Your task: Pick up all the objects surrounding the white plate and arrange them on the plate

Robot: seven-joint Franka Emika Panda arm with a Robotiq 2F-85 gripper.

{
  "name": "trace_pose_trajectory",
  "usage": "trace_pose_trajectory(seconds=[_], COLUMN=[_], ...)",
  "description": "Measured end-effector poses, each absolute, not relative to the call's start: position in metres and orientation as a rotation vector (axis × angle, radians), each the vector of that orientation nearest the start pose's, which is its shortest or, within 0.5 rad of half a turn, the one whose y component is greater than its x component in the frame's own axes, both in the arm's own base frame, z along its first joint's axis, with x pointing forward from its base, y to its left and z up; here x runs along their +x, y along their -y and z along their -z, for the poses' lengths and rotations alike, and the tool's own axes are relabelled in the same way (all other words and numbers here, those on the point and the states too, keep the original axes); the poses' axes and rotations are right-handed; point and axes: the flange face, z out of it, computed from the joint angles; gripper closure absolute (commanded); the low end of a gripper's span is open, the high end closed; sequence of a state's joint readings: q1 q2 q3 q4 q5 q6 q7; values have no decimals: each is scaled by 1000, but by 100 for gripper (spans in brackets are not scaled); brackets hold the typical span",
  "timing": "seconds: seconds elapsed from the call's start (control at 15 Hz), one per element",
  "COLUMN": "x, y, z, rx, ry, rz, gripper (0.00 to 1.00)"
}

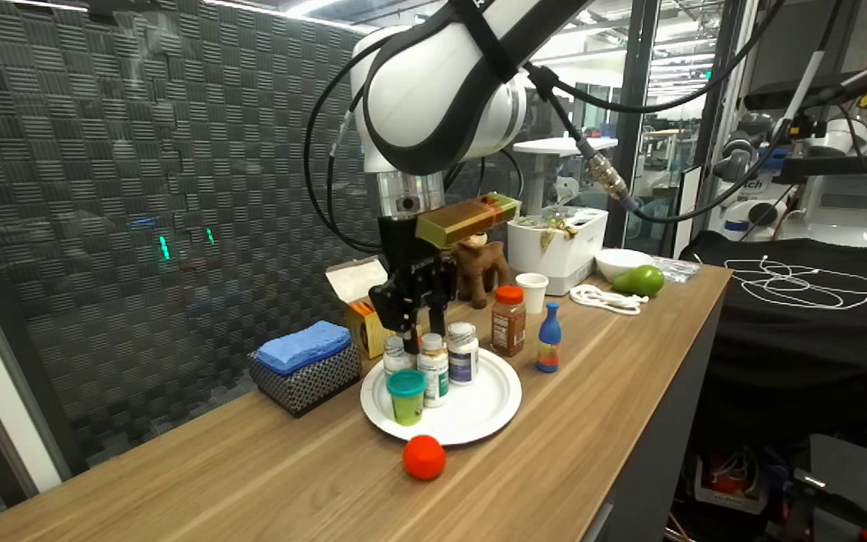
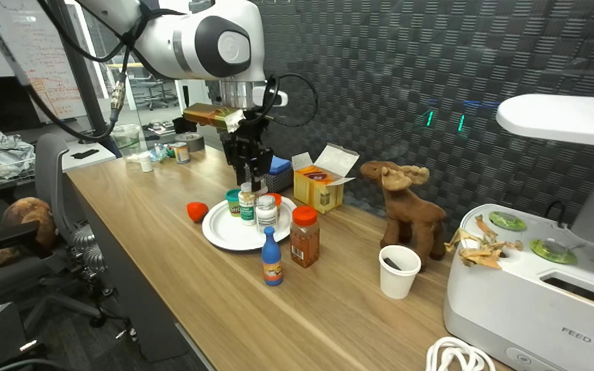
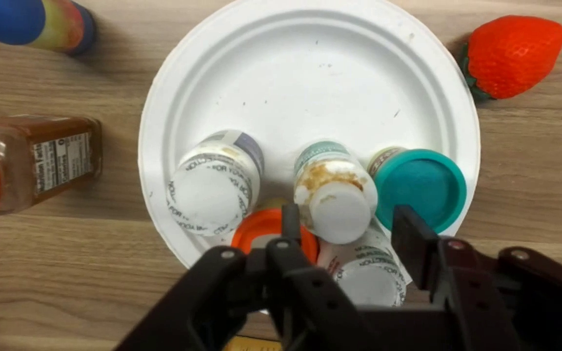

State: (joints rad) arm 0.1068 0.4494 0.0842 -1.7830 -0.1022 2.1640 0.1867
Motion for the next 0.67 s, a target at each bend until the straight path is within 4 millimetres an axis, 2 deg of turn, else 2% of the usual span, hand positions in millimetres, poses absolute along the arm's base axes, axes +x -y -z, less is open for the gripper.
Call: trace_pose_trajectory(seconds=[0.13, 0.33, 0.67], x=[636, 638, 644], y=[-117, -110, -62], z=[-303, -320, -352], rx=[-3199, -3233, -3263], ry=[100, 89, -41], rz=[-80, -25, 60], gripper=[1, 0, 0])
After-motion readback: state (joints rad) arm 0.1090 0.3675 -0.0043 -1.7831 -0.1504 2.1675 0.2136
